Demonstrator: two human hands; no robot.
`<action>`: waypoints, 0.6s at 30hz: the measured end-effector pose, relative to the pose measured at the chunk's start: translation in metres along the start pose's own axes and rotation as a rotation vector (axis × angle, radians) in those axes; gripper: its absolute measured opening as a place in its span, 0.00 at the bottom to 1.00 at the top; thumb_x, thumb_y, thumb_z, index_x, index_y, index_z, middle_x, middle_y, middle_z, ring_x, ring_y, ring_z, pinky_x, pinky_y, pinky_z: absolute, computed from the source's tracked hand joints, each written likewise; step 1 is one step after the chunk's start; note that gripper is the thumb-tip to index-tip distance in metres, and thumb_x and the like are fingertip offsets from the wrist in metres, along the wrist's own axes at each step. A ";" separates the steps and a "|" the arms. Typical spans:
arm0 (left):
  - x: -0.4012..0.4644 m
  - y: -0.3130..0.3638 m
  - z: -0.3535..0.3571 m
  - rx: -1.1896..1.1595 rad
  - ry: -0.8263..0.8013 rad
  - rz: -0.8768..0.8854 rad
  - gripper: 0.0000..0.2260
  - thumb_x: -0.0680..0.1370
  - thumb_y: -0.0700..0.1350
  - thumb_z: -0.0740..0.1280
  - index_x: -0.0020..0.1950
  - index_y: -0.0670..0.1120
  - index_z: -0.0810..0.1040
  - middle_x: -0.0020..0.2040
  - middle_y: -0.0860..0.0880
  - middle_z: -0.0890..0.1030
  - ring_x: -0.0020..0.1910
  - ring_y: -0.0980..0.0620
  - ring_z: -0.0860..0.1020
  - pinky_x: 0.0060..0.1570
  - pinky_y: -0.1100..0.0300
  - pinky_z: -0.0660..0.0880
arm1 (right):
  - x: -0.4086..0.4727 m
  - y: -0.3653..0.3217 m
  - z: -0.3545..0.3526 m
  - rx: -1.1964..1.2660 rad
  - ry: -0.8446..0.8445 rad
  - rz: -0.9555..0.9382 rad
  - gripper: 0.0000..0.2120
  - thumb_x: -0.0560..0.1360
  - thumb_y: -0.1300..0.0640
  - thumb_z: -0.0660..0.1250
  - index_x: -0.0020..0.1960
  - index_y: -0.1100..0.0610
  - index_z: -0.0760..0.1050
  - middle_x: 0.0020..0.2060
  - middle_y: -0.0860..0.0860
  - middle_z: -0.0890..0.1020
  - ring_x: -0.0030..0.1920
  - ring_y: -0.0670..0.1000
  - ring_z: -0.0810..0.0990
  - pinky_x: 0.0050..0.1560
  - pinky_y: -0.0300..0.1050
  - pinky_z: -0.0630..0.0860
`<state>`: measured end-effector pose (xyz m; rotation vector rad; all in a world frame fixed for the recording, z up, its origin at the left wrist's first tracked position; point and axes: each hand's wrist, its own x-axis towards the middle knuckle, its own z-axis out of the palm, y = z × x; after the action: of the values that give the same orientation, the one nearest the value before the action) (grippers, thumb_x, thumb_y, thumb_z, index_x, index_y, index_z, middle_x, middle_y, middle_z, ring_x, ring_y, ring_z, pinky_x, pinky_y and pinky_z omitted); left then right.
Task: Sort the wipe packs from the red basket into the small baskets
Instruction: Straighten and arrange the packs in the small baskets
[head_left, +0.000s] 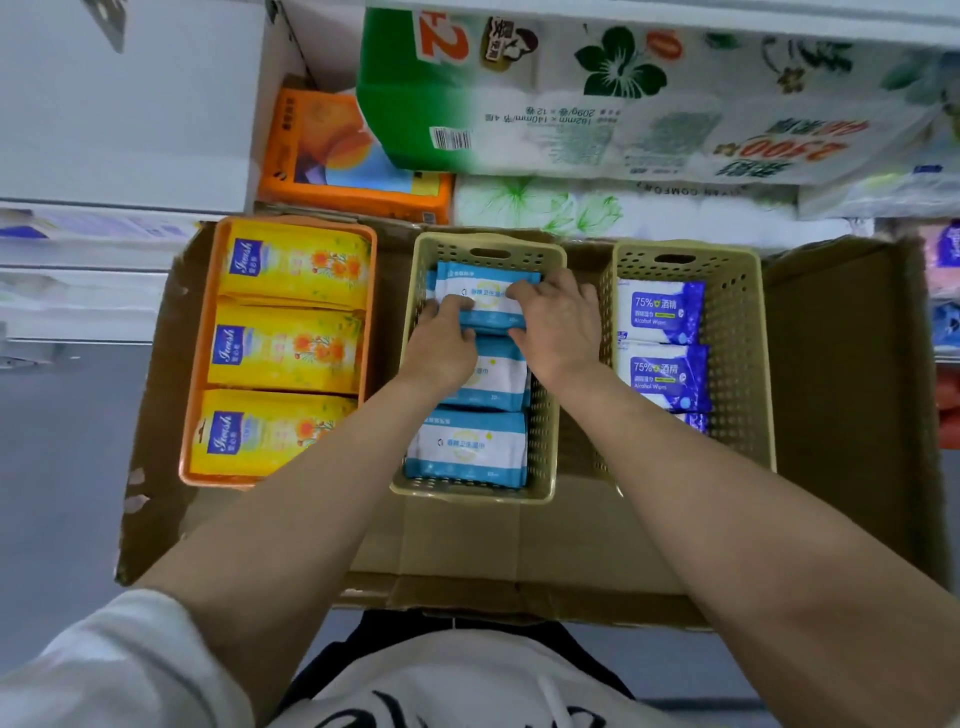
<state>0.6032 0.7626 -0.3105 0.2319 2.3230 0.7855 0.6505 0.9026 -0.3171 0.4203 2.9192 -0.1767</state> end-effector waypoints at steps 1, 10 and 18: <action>0.002 -0.001 -0.003 -0.025 -0.006 -0.002 0.17 0.82 0.41 0.59 0.71 0.51 0.67 0.71 0.45 0.67 0.67 0.45 0.71 0.62 0.56 0.68 | 0.002 -0.001 0.000 0.001 0.007 0.010 0.20 0.73 0.49 0.71 0.64 0.49 0.74 0.55 0.50 0.82 0.63 0.54 0.69 0.55 0.51 0.64; -0.005 0.000 -0.004 -0.029 -0.034 -0.047 0.19 0.83 0.44 0.58 0.74 0.51 0.66 0.74 0.45 0.64 0.67 0.46 0.70 0.64 0.52 0.73 | 0.002 -0.008 0.003 0.051 0.045 0.073 0.21 0.70 0.41 0.72 0.59 0.48 0.75 0.52 0.50 0.82 0.61 0.54 0.70 0.54 0.52 0.62; -0.018 0.001 -0.003 0.182 -0.058 0.013 0.23 0.83 0.44 0.57 0.79 0.48 0.58 0.81 0.46 0.47 0.79 0.47 0.49 0.76 0.53 0.51 | 0.002 -0.009 0.003 0.011 0.023 0.064 0.22 0.72 0.44 0.71 0.62 0.51 0.73 0.54 0.53 0.80 0.62 0.56 0.69 0.62 0.52 0.61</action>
<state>0.6148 0.7554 -0.2988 0.3448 2.3412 0.5661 0.6468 0.8940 -0.3192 0.5206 2.9232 -0.1801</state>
